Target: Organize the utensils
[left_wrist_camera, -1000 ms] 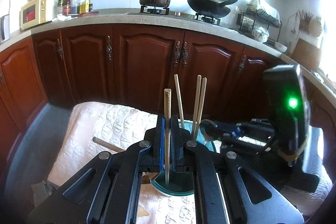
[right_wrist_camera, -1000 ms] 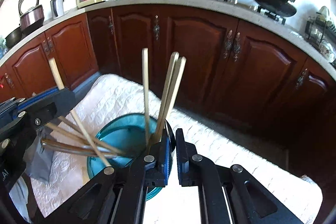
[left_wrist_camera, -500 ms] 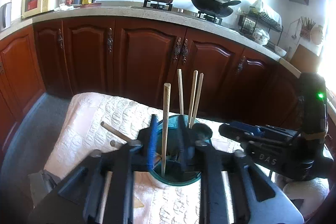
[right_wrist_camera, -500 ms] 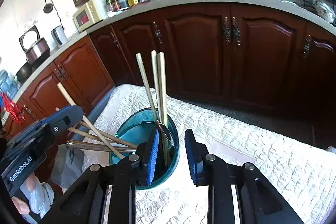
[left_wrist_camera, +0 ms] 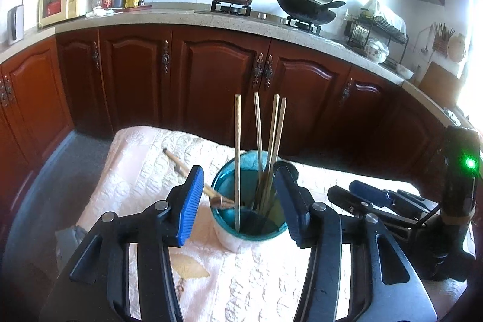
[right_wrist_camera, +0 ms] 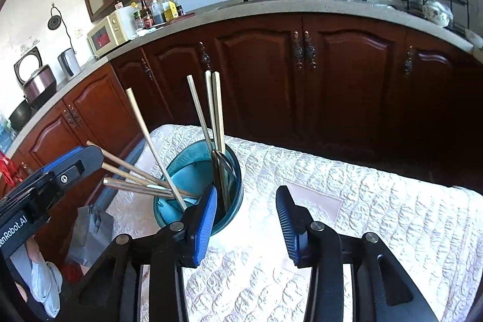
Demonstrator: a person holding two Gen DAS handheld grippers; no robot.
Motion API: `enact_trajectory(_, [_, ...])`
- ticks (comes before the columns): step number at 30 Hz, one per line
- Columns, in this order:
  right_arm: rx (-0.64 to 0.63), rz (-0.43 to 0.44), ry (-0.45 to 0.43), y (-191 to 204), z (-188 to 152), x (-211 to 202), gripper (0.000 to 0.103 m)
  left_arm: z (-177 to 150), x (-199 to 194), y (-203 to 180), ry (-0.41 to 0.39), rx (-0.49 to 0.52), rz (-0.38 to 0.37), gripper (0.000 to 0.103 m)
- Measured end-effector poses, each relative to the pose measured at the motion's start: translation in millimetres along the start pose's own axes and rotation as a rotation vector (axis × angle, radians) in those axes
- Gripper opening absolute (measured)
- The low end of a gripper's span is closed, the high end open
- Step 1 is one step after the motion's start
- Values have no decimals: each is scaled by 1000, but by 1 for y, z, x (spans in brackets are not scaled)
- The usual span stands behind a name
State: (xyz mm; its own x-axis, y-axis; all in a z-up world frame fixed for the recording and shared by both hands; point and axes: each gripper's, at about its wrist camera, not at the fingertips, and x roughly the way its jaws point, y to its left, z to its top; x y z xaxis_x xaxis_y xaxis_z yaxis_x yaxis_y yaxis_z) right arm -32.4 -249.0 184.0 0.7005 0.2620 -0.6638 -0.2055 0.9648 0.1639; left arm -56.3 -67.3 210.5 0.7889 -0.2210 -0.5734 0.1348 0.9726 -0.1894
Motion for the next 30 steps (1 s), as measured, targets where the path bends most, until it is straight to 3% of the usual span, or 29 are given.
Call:
enact_trajectory(10, [-15,-43,-43,24,-10,-31,42,-12,-25,0,-25,23,37,49])
enact_trajectory(14, [-28,-48,-59,31,-10,-40,52,-16,-36,2,-41,26,65,49])
enact_trajectory(30, [-56,-75,-86,55,-20,-57,55,-32,-55,12,-62,45,141,49])
